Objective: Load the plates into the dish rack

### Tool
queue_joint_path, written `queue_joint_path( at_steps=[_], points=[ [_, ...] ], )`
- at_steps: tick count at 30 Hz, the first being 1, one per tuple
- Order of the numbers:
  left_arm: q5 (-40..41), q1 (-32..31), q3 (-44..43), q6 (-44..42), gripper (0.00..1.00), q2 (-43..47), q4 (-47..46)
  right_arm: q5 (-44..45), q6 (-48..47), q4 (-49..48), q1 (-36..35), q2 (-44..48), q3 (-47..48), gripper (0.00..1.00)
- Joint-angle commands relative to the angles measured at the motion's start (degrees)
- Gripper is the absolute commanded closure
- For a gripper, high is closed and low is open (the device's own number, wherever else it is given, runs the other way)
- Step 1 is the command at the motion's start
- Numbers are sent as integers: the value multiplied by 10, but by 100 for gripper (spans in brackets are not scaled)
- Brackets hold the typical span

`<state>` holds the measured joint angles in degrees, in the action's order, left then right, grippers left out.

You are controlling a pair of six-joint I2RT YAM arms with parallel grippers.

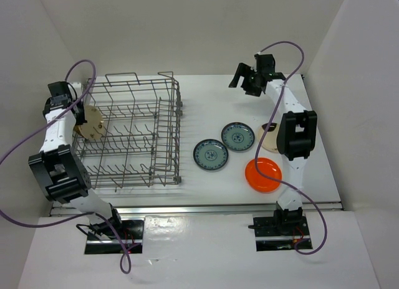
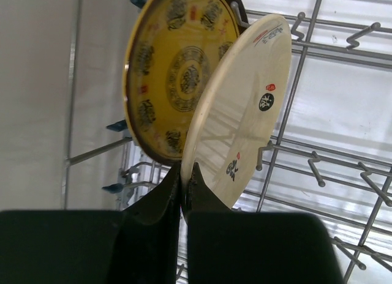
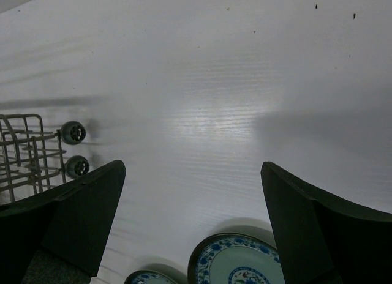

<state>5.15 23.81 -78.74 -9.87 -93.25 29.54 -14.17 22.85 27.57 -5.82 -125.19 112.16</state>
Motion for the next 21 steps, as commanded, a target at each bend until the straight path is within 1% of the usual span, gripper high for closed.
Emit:
queue_joint_path(
  at_steps=[1, 7, 15, 17, 19, 21],
  points=[
    [-28, 2, -1, 16, 100, -10, -16, 3, -4, 3, 3, 27, -12, 0],
    [-33, 2, -27, 21, 100, -42, -3, 3, -4, 3, 3, 33, -19, 0],
    [-22, -4, -27, 34, 100, -42, -14, 15, -4, 8, 3, 43, -30, 0],
    [-14, -10, -27, 34, 98, -48, -20, 15, -4, 8, 3, 43, -30, 0],
    [-8, -10, -46, 39, 98, -57, -20, 15, -4, 14, 3, 43, -30, 0],
    [-3, -15, -64, 39, 98, -71, 0, 15, -4, 14, 3, 43, -25, 0]
  ],
)
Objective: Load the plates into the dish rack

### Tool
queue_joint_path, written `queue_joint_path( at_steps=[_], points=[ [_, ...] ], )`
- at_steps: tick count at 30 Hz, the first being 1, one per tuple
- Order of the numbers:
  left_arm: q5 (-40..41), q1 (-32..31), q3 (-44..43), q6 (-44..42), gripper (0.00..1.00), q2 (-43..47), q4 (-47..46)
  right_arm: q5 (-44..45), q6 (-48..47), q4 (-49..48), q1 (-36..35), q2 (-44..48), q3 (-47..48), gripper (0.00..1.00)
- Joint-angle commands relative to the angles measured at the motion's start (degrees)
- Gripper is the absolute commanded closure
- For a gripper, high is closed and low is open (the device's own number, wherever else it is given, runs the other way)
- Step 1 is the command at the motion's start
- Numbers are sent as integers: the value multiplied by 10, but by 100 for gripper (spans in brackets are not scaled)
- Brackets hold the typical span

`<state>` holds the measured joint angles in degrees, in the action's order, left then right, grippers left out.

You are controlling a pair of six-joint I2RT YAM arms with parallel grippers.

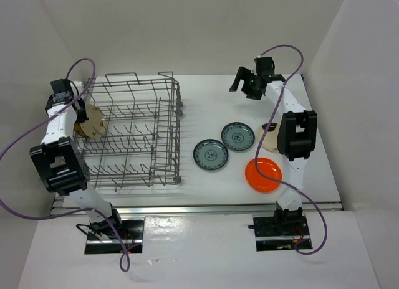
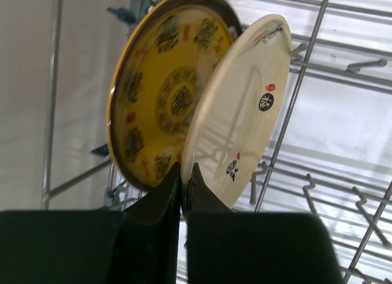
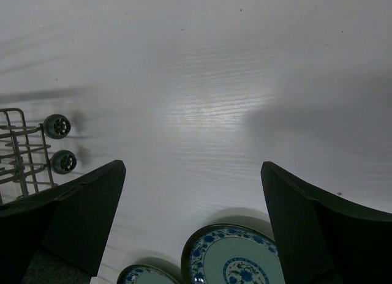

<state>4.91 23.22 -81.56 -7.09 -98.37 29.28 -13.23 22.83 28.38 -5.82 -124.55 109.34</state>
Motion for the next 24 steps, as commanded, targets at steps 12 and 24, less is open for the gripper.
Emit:
queue_joint_path(
  at_steps=[12, 24],
  points=[
    [49, -50, -43, -6, 54, -31, 17, -5, -3, 24, 3, 32, 17, 0],
    [124, -84, -147, 5, 7, -4, 64, -123, -92, 65, 13, 26, -11, 0]
  ],
)
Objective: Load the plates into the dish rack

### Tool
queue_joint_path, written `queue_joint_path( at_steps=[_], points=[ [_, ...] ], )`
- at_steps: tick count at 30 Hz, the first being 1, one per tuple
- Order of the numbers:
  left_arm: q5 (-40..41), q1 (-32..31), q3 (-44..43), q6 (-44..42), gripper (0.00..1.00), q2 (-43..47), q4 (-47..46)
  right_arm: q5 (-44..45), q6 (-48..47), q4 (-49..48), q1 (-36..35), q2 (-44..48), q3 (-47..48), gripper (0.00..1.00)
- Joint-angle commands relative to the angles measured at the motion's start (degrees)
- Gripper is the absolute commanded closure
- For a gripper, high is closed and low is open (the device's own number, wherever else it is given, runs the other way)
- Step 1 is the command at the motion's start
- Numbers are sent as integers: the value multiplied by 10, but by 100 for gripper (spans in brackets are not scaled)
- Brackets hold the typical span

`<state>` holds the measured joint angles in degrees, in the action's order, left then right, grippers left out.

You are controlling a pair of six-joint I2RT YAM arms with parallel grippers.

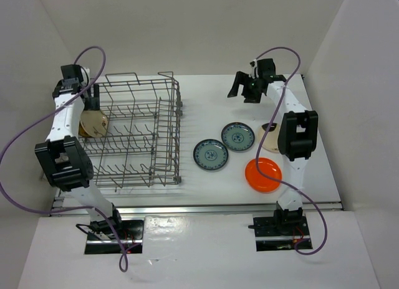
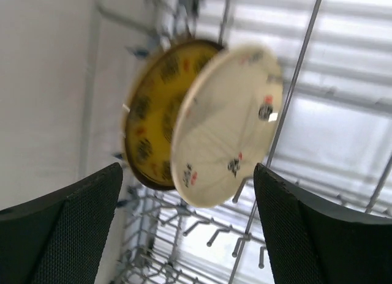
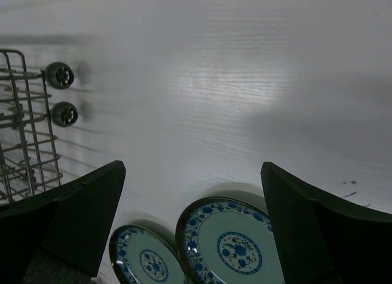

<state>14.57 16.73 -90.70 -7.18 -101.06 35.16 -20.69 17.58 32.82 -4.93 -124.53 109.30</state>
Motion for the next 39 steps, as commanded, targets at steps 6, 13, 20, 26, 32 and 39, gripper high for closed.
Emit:
queue_joint_path(
  at_steps=[6, 13, 20, 26, 32, 39],
  points=[
    [-17, -61, -160, 32, 1, 46, 5, -56, -66, 15, 10, 65, -94, 5],
    [-118, -94, -193, 43, 1, 74, -32, -49, -77, 20, 34, 120, -168, 7],
    [-143, -94, -181, 60, 1, 80, -39, -73, -106, 40, 61, 125, -197, 16],
    [-143, -94, -154, 66, 1, 98, -39, -74, -120, 23, 61, 117, -247, 20],
    [-143, -94, -149, 60, 1, 109, -33, -73, -130, 17, 61, 102, -254, 22],
    [-154, -94, -136, 71, 1, 114, -33, -68, -136, 5, 61, 91, -267, 26]
  ],
)
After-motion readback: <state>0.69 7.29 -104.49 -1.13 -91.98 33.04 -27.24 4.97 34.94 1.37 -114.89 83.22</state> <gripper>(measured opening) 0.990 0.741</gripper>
